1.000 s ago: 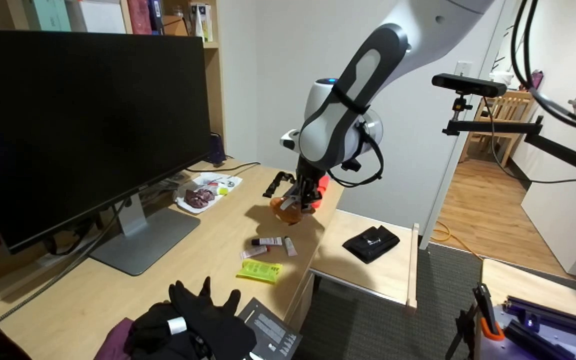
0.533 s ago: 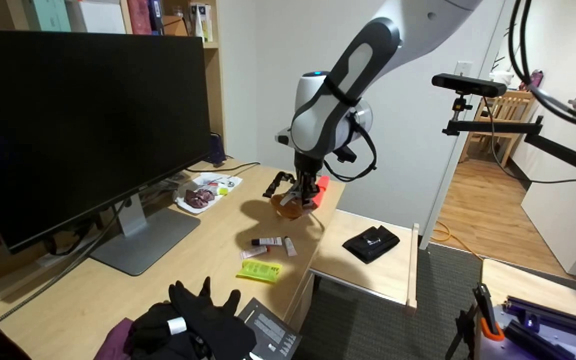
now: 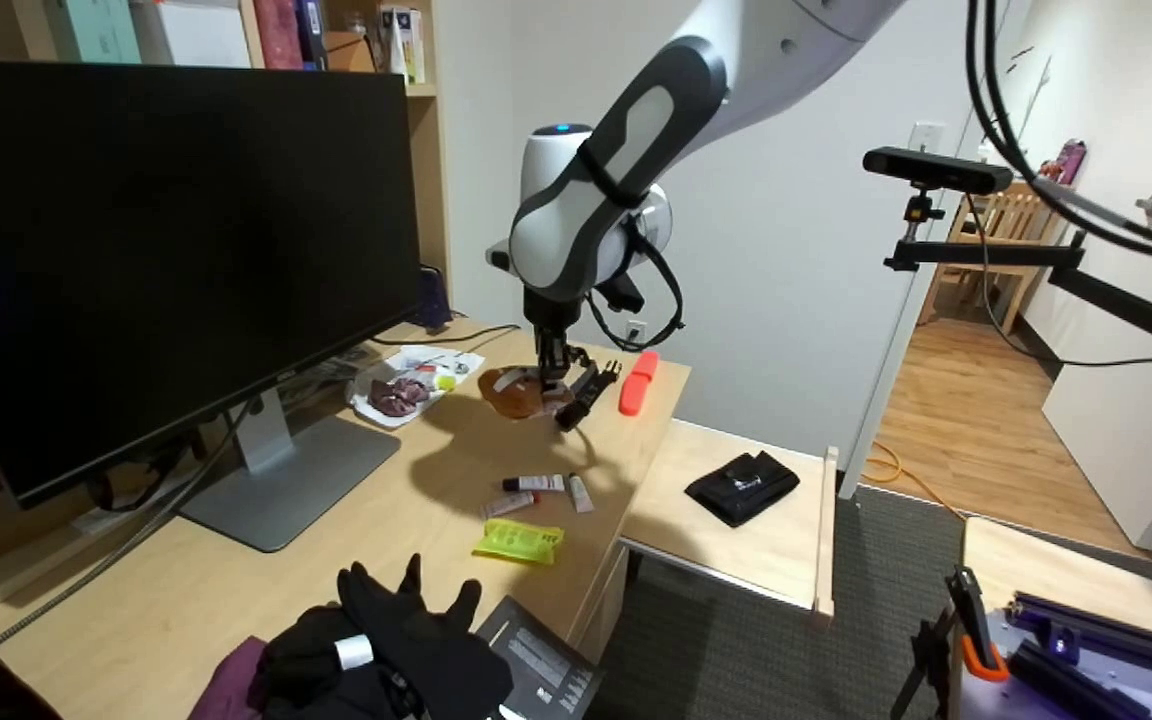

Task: Move the orange packet from the sliding tray to the computer monitor base

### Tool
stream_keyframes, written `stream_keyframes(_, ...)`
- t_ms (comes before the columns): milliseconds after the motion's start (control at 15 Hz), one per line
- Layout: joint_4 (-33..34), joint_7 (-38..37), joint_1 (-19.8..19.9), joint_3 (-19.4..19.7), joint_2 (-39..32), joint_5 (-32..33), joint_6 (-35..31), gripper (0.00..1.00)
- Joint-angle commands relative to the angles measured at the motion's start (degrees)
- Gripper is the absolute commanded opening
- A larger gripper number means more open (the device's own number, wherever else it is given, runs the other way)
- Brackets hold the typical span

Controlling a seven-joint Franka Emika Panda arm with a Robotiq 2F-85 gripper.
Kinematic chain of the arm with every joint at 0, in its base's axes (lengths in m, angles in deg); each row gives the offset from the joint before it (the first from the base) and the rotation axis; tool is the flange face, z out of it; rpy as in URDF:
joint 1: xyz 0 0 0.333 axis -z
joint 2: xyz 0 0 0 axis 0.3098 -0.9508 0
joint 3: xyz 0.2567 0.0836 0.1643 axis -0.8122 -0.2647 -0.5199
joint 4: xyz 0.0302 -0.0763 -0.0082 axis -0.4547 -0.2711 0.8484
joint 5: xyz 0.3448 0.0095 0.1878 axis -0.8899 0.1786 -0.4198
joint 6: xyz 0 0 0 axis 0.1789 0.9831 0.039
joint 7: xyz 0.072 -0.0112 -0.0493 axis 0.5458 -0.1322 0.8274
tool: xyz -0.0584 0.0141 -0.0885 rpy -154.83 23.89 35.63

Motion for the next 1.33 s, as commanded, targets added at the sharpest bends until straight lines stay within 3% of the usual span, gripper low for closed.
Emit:
stream_keyframes(0, 5.74, -5.6, -1.73, -0.9, -5.1, 1.83, 0.49, 0.06)
stream_keyframes(267, 5.16, -5.3, -1.01, -3.17, -5.21, 1.49, 0.15, 0.08)
stream_keyframes(667, 5.39, -5.56, -0.53, -2.96, -5.24, 1.52, 1.02, 0.06)
stream_keyframes(1067, 10.98, -13.7, -5.67, -2.54, -7.12, 2.34, 9.78, 0.06)
stream_keyframes(1267, 15.82, -18.26, -8.21, -3.48, -10.32, 2.61, 8.66, 0.06)
